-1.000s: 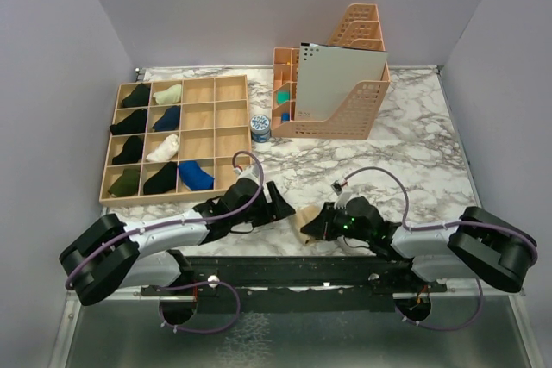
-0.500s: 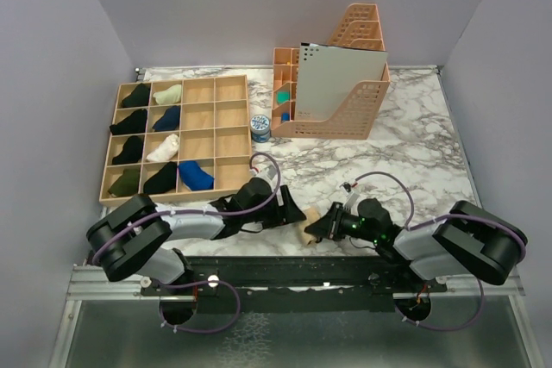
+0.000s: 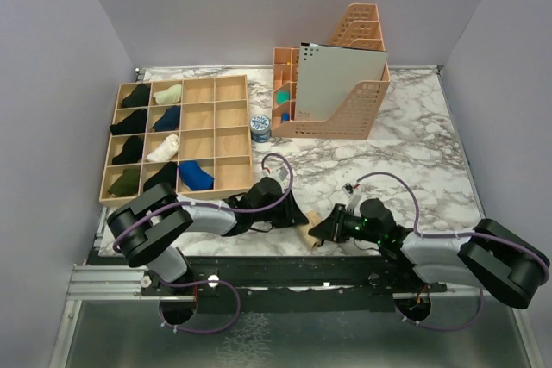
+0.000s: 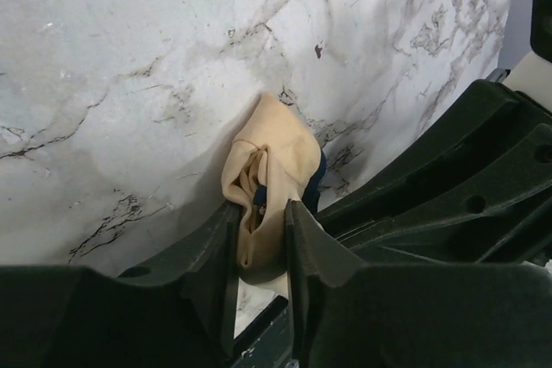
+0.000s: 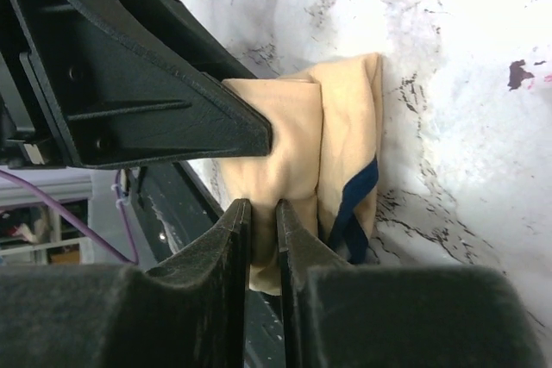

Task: Roll the underwear
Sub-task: Roll the underwear to the center of the board.

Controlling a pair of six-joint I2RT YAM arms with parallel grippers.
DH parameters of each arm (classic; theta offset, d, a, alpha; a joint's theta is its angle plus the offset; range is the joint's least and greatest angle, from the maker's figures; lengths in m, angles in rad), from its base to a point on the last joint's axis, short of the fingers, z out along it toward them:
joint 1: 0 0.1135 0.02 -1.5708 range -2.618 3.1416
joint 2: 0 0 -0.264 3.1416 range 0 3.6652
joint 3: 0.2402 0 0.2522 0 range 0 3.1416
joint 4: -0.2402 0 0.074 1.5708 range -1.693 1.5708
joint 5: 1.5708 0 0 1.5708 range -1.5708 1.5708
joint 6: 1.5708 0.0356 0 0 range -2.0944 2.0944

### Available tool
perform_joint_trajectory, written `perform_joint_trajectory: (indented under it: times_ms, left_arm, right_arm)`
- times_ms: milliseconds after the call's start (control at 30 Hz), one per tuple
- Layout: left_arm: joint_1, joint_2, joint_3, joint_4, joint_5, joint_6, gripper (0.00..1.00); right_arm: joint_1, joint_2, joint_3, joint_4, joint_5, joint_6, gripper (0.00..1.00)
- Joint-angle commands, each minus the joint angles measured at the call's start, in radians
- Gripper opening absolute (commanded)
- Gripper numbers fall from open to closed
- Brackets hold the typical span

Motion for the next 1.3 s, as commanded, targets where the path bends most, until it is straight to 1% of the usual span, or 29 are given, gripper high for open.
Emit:
perform_joint_trajectory:
  times_ms: [0, 67, 167, 300, 400, 467, 567, 633, 800, 867, 933, 1133, 1267]
  left_arm:
    - [0.001, 0.014, 0.007, -0.009, 0.001, 0.029, 0.26]
    - [0.001, 0.003, 0.006, -0.019, -0.011, 0.034, 0.23]
    - [0.002, -0.026, 0.012, -0.081, -0.057, 0.053, 0.21]
    - [0.005, -0.081, 0.065, -0.299, -0.183, 0.100, 0.19]
    - [0.031, -0.122, 0.063, -0.365, -0.216, 0.104, 0.19]
    - [0.057, -0.145, 0.050, -0.399, -0.216, 0.093, 0.18]
    - [0.101, -0.182, 0.022, -0.443, -0.215, 0.078, 0.17]
    - [0.129, -0.216, -0.007, -0.456, -0.204, 0.063, 0.16]
    - [0.173, -0.295, -0.043, -0.490, -0.187, 0.057, 0.16]
    - [0.177, -0.311, -0.047, -0.499, -0.179, 0.057, 0.16]
    - [0.179, -0.319, -0.048, -0.509, -0.178, 0.056, 0.16]
    - [0.185, -0.325, -0.055, -0.508, -0.151, 0.039, 0.17]
    - [0.189, -0.310, -0.049, -0.502, -0.136, 0.032, 0.17]
  right_arm:
    - [-0.005, -0.034, 0.049, -0.211, -0.009, -0.107, 0.26]
    - [-0.005, -0.049, 0.088, -0.271, -0.030, -0.158, 0.36]
    - [-0.005, -0.074, 0.165, -0.390, -0.050, -0.242, 0.47]
    - [-0.005, -0.104, 0.269, -0.546, -0.032, -0.353, 0.52]
    - [0.005, -0.081, 0.359, -0.649, -0.006, -0.433, 0.57]
    - [0.040, -0.060, 0.410, -0.694, 0.058, -0.473, 0.58]
    - [0.126, -0.029, 0.483, -0.728, 0.171, -0.527, 0.58]
    - [0.193, 0.020, 0.534, -0.756, 0.244, -0.556, 0.58]
    - [0.340, 0.156, 0.631, -0.745, 0.425, -0.607, 0.58]
    - [0.362, 0.201, 0.657, -0.740, 0.456, -0.629, 0.58]
    - [0.381, 0.239, 0.684, -0.701, 0.463, -0.669, 0.58]
    - [0.417, 0.313, 0.730, -0.659, 0.504, -0.741, 0.55]
    - [0.445, 0.369, 0.755, -0.646, 0.514, -0.763, 0.49]
